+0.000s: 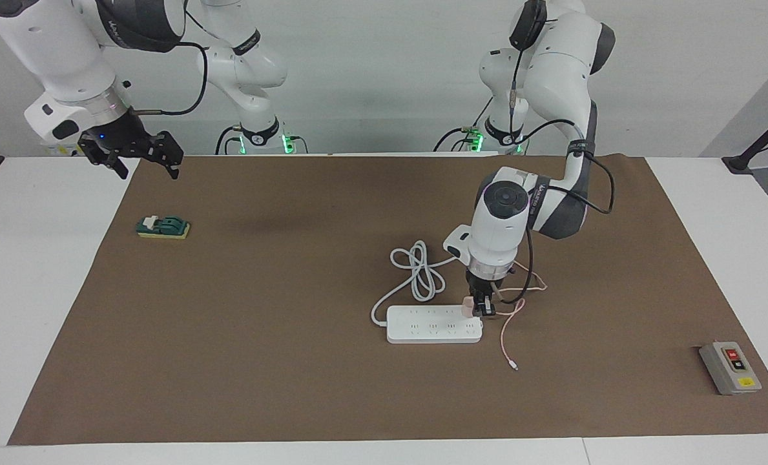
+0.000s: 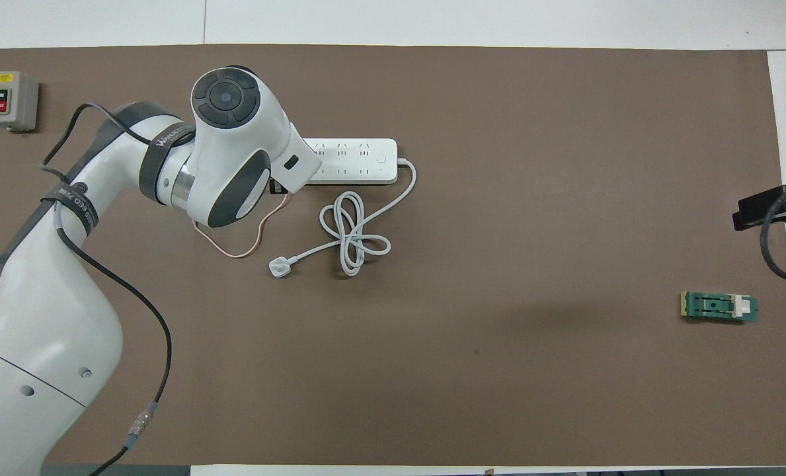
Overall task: Plug charger into power strip
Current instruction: 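Align the charger prongs with a power strip socket using the left gripper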
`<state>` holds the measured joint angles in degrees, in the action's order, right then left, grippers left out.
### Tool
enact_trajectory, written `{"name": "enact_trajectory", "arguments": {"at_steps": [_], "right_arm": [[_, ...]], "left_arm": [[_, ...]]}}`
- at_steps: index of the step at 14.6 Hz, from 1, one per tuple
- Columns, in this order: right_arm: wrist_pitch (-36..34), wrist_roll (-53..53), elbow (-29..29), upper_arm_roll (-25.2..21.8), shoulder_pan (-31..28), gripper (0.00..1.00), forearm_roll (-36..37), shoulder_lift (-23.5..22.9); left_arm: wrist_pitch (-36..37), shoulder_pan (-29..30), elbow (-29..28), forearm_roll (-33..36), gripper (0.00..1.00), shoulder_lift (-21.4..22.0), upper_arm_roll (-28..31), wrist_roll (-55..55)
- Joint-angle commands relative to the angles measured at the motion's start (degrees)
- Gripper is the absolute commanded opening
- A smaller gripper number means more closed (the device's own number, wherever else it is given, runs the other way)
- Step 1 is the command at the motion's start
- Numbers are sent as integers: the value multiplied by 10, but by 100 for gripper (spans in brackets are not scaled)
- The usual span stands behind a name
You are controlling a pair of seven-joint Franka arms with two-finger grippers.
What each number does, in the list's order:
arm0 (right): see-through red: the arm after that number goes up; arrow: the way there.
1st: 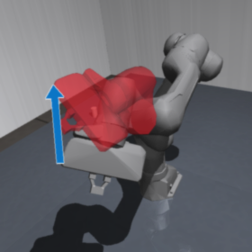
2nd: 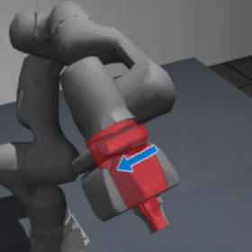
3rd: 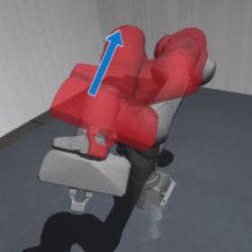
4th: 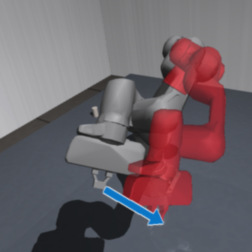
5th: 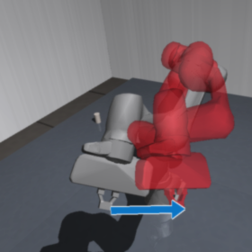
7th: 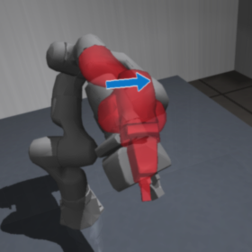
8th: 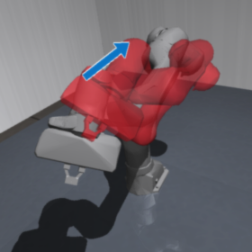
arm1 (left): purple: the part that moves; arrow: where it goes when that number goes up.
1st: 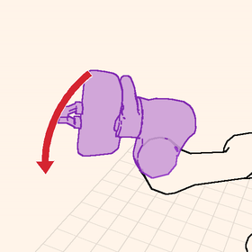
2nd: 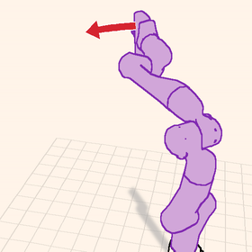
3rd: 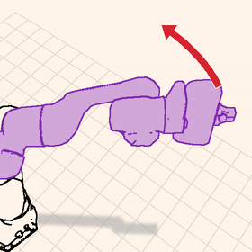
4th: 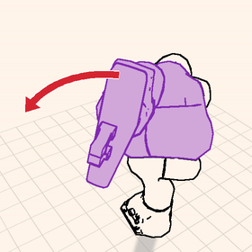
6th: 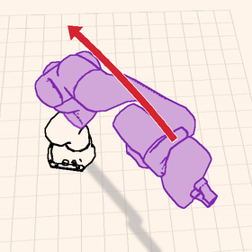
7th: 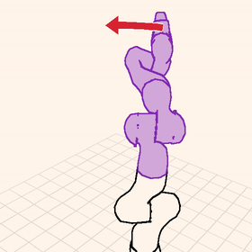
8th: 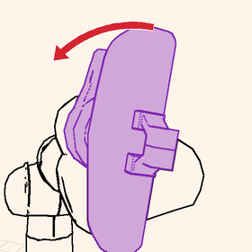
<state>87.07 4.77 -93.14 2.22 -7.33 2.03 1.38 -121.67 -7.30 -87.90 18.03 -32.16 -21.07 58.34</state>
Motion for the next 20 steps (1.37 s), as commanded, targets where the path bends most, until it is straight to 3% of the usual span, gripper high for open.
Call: {"name": "enact_trajectory", "arguments": {"at_steps": [1,12,20], "right_arm": [[-7,-6,-4,4,-9,100,2,13],[-7,-6,-6,4,-10,100,2,14],[-6,-6,-6,3,-8,100,2,14]], "left_arm": [[1,-3,-7,10,0,3,0,5],[12,-5,-24,29,0,12,-1,4],[-1,-2,-39,-3,0,16,-9,-5]]}}
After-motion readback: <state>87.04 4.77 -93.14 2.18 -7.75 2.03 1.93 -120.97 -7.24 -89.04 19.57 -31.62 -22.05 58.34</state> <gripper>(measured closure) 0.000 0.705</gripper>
